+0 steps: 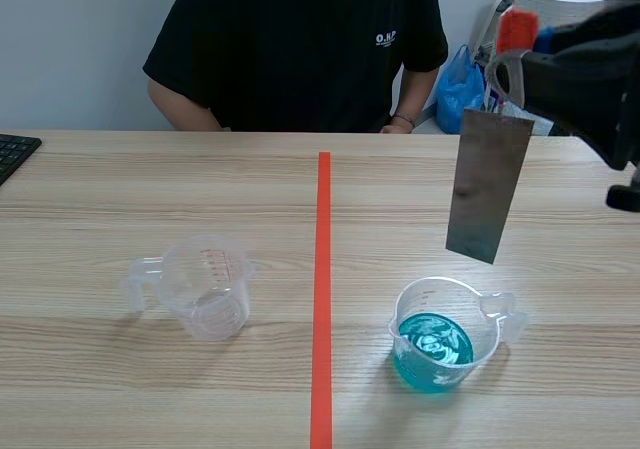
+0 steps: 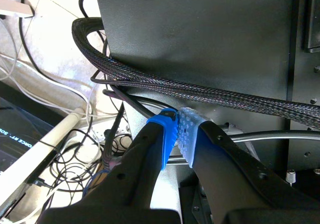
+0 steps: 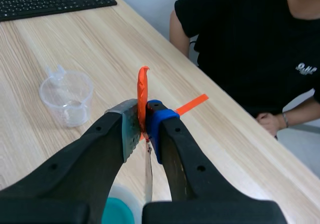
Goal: Do the redox reaction experiment.
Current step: 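Move the plate over the blue solution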
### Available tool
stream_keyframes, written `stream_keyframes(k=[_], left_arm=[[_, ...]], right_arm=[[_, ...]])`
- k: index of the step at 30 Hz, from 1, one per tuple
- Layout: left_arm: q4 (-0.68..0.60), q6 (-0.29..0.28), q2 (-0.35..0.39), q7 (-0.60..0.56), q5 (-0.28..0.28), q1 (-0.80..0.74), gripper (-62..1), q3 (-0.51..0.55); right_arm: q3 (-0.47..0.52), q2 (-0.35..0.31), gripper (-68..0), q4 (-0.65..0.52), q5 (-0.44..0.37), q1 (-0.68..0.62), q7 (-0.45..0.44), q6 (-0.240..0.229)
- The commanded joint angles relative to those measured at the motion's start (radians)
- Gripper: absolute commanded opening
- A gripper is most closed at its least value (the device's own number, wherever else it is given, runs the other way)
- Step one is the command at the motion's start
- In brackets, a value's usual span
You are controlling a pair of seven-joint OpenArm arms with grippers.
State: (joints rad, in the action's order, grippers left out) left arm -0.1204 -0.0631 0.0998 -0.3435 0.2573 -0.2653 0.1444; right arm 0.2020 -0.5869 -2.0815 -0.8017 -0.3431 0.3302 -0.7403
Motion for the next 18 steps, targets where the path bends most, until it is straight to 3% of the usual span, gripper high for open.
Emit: stream_keyframes(k=[1,18], left_arm=[[-0.011,-0.002,0.000,-0.004,-0.002,0.003,-56.7,0.002],[-0.011,-0.002,0.000,-0.004,-0.002,0.003,-56.7,0.002]], right_arm=[[0.001,0.000,-66.9,-0.021,-0.017,-0.011,-0.022,-0.005],[0.000,0.016,-66.9,-0.021,-0.018,-0.095,-0.056,-0.005]])
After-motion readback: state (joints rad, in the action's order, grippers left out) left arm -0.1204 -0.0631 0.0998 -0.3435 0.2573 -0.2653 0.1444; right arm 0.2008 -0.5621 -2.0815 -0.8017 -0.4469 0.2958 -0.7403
